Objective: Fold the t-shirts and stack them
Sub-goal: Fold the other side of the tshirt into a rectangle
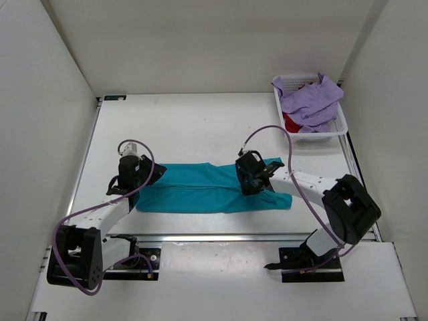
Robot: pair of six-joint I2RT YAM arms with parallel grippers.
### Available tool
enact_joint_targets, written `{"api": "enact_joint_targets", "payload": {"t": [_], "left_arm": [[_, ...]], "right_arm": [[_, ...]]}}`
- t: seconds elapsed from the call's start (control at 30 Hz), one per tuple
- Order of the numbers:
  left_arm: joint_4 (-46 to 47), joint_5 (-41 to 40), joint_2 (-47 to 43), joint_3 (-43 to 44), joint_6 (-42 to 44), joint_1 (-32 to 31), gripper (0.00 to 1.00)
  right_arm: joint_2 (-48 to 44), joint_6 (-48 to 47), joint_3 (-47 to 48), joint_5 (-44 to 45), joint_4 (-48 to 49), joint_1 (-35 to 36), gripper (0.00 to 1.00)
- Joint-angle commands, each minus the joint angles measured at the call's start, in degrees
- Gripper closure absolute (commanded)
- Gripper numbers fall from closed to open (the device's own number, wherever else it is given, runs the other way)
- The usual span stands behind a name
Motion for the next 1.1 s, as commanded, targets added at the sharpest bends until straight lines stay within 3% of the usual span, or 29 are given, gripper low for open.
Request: {"api": "enact_joint_targets", "payload": {"t": [0.0,0.07,0.2,0.37,0.6,0.67,0.73,0.83,1.07], "left_arm": [[0.92,1.20,-1.14,-0.18,0.36,0.21,0.72],[1.00,1.11,-1.32,-0.09,0.01,0.30,0.73],[0.83,1.72,-1.41,-0.26,0.01,0.39,0.73],[0.57,1.63,-1.23,-0.70,0.10,0.74,0.72],[0.83,1.37,-0.88,-0.18,0.28,0.30,0.72],[0.83,1.72,-0.88,-0.44,0.28,0.39,0.73],[0.74,1.37,-1.06,-0.17,0.19,0.47,0.72],[0.56,1.46,-0.97,-0.18,0.10,0.39,0.72],[1.00,1.55,-0.97,-0.27,0.10,0.48,0.72]], "right_arm": [[-2.25,1.43,0.71,1.09,-1.22,1.85,0.85],[-2.78,1.34,0.19,0.93,-0.96,1.94,0.77],[-1.47,1.08,-0.69,0.04,0.01,0.37,0.72],[0.21,0.29,-0.70,-0.74,0.28,0.62,0.72],[1.35,0.81,-0.61,1.27,0.89,0.18,0.89],[1.96,0.47,-0.43,2.06,0.80,0.27,0.89],[2.67,0.20,0.09,1.37,-0.07,0.27,0.78],[3.98,0.64,0.36,0.92,0.27,1.33,0.72],[4.69,0.99,0.45,2.06,0.80,1.24,0.77]]}}
